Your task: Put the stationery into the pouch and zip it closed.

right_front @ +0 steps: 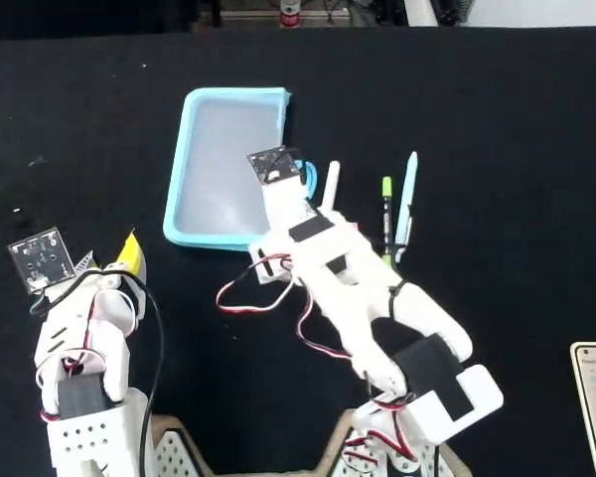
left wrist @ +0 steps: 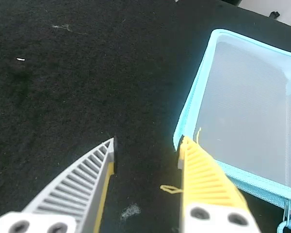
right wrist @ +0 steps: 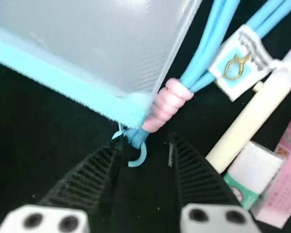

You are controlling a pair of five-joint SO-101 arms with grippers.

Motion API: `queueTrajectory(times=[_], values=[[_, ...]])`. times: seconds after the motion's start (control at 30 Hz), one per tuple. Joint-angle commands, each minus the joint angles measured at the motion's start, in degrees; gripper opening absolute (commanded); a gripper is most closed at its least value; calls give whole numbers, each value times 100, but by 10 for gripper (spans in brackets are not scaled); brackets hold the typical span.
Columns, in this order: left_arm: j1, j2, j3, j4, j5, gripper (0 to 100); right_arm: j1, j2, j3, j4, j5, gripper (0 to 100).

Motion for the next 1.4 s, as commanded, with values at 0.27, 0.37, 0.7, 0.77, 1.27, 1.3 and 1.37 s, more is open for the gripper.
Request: queueTrajectory(times=[0.27,0.37,0.7,0.77,1.27,1.3,1.37], values=[[-13,-53,-110,-141,9,216,-70,444,-444,9,-44,138],[-22,-53,-110,-141,9,216,-70,673,-664,123,-44,138],[-40,-53,-110,-141,9,216,-35,541,-857,642,79,7],[-40,-53,-110,-141,9,216,-35,233,-752,765,211,11],[4,-53,-92,-141,9,216,-70,-2835,1015,1459,1996,12],[4,-53,-92,-141,9,216,-70,-2958,1042,1600,2040,13],[4,-53,-84,-141,9,216,-70,-3152,1077,1908,2066,31]])
